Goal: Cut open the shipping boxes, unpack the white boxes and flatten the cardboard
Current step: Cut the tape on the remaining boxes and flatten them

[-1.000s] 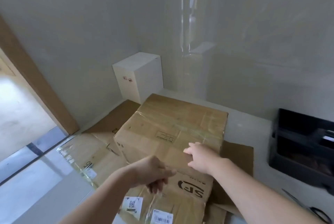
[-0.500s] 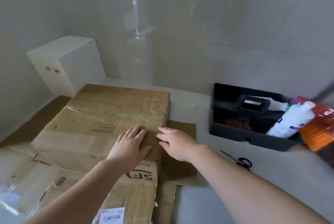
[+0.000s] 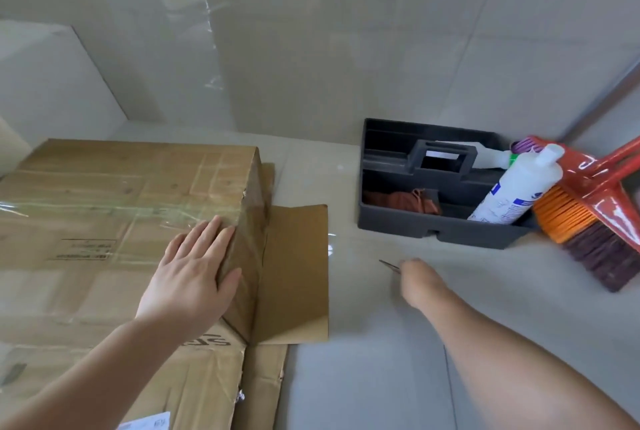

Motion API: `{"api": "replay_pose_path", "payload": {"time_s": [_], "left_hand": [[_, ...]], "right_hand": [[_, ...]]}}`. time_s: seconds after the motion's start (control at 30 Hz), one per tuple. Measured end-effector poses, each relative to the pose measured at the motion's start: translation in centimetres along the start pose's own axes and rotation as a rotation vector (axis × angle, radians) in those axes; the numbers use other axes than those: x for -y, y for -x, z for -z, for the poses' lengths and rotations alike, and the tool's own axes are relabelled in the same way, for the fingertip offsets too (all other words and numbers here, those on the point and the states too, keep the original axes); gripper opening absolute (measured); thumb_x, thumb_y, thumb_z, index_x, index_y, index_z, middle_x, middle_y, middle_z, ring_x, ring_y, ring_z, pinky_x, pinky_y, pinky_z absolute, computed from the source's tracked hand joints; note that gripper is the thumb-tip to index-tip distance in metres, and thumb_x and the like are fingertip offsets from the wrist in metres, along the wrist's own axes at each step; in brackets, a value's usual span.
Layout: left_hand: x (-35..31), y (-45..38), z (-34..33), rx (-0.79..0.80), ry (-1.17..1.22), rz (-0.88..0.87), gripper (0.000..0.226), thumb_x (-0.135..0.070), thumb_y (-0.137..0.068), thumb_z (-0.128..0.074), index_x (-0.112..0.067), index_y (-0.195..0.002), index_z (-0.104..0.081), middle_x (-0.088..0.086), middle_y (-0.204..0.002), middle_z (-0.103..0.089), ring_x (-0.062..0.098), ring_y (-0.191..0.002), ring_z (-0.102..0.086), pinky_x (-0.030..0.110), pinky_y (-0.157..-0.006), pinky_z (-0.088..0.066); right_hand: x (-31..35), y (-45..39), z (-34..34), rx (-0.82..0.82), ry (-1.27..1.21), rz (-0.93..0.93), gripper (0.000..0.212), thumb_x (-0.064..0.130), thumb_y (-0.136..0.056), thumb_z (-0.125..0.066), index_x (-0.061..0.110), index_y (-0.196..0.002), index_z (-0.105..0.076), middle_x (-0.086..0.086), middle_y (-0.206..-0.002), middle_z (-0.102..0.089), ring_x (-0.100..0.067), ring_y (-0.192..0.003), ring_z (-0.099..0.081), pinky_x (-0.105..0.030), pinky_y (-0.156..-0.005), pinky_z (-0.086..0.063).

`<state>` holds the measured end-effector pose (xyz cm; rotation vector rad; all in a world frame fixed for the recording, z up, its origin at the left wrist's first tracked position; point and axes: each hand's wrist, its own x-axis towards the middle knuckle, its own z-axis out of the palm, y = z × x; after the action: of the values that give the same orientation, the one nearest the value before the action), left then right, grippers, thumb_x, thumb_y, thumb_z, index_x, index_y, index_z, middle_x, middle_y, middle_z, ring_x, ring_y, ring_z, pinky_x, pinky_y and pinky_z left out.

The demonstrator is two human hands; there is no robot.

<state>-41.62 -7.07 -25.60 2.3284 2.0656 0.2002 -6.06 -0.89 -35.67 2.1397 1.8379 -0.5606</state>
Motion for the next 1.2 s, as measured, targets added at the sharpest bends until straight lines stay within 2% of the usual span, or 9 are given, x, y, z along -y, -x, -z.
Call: {"api": "replay_pose_path", "payload": {"time_s": [0.1, 0.33, 0.57, 0.67, 0.8, 0.87, 0.97, 1.07, 1.2], "left_hand": [[0.0, 0.1, -0.1, -0.003, 0.008, 0.01, 0.074, -0.057, -0.083, -0.02, -0.025, -0.149, -0.028, -0.003, -0.158, -0.019, 0.016, -0.146, -0.012, 0.029, -0.118, -0.002], [0.1, 0.3, -0.4, -0.008, 0.035, 0.011, 0.071, -0.054, -0.084, -0.03, -0.025, -0.149, -0.028, -0.005, -0.157, -0.021, 0.013, -0.145, -0.012, 0.027, -0.118, -0.001], [0.5, 0.5, 0.2, 0.013, 0.158, 0.036, 0.07, -0.048, -0.087, -0.046, -0.024, -0.15, -0.025, -0.012, -0.157, -0.017, 0.005, -0.145, -0.008, 0.024, -0.118, 0.0], [0.9, 0.8, 0.9, 0.045, 0.182, 0.019, 0.076, -0.048, -0.084, -0.048, -0.024, -0.151, -0.022, -0.014, -0.158, -0.013, 0.003, -0.144, -0.006, 0.022, -0.116, 0.002], [1.6, 2.2, 1.6, 0.082, 0.119, -0.051, 0.083, -0.056, -0.075, -0.04, -0.027, -0.15, -0.019, -0.014, -0.158, -0.012, 0.003, -0.144, -0.005, 0.017, -0.111, 0.005], [2.1, 2.8, 1.9, 0.101, 0.108, -0.087, 0.086, -0.062, -0.074, -0.039, -0.028, -0.15, -0.017, -0.015, -0.158, -0.011, 0.003, -0.144, -0.005, 0.015, -0.109, 0.008], [2.9, 3.5, 2.2, 0.096, 0.081, -0.103, 0.089, -0.071, -0.074, -0.04, -0.027, -0.149, -0.019, -0.014, -0.157, -0.015, 0.006, -0.144, -0.007, 0.023, -0.114, 0.005], [3.0, 3.7, 2.6, 0.045, 0.07, -0.093, 0.085, -0.068, -0.074, -0.043, -0.025, -0.146, -0.028, -0.01, -0.152, -0.027, 0.011, -0.141, -0.018, 0.032, -0.118, -0.006], [2.0, 3.7, 3.0, 0.002, 0.133, -0.112, 0.07, -0.05, -0.072, -0.047, -0.023, -0.136, -0.039, -0.007, -0.135, -0.043, 0.016, -0.125, -0.04, 0.032, -0.107, -0.03]], "right_hand": [[-2.6, -1.6, -2.6, -0.039, 0.001, -0.036, 0.044, -0.001, -0.09, -0.034, 0.013, -0.126, -0.055, -0.011, -0.121, -0.046, -0.03, -0.106, -0.057, -0.033, -0.092, -0.047], [-3.8, -3.9, -4.5, -0.105, 0.096, -0.021, 0.033, 0.001, -0.093, -0.033, 0.002, -0.115, -0.056, -0.01, -0.102, -0.037, -0.031, -0.091, -0.05, -0.036, -0.085, -0.047], [-1.3, -2.4, -3.9, -0.034, 0.073, 0.083, 0.028, 0.001, -0.087, -0.038, 0.016, -0.108, -0.049, -0.008, -0.114, -0.052, -0.028, -0.102, -0.058, -0.031, -0.081, -0.046], [0.2, -1.5, -2.3, -0.086, -0.074, 0.146, 0.011, 0.011, -0.087, -0.049, 0.018, -0.093, -0.043, -0.008, -0.106, -0.055, -0.028, -0.093, -0.058, -0.028, -0.07, -0.041], [3.3, 1.2, 0.3, -0.216, -0.23, 0.34, 0.003, 0.02, -0.084, -0.06, 0.017, -0.085, -0.059, -0.003, -0.088, -0.055, -0.026, -0.078, -0.056, -0.032, -0.064, -0.045], [5.4, 3.5, 1.3, -0.256, -0.22, 0.48, 0.01, 0.027, -0.084, -0.06, 0.021, -0.092, -0.065, 0.004, -0.084, -0.052, -0.023, -0.077, -0.058, -0.031, -0.061, -0.045], [8.6, 7.2, 2.4, -0.311, -0.091, 0.668, 0.035, 0.047, -0.082, -0.057, 0.03, -0.111, -0.064, 0.013, -0.096, -0.054, -0.017, -0.081, -0.059, -0.026, -0.06, -0.038], [11.0, 9.7, 3.8, -0.26, -0.027, 0.707, 0.064, 0.074, -0.065, -0.044, 0.035, -0.112, -0.061, 0.015, -0.102, -0.045, -0.015, -0.078, -0.053, -0.026, -0.061, -0.035], [12.2, 11.4, 5.3, -0.319, -0.027, 0.655, 0.053, 0.063, -0.074, -0.054, 0.033, -0.117, -0.061, 0.011, -0.103, -0.043, -0.017, -0.079, -0.054, -0.024, -0.057, -0.035]]}}
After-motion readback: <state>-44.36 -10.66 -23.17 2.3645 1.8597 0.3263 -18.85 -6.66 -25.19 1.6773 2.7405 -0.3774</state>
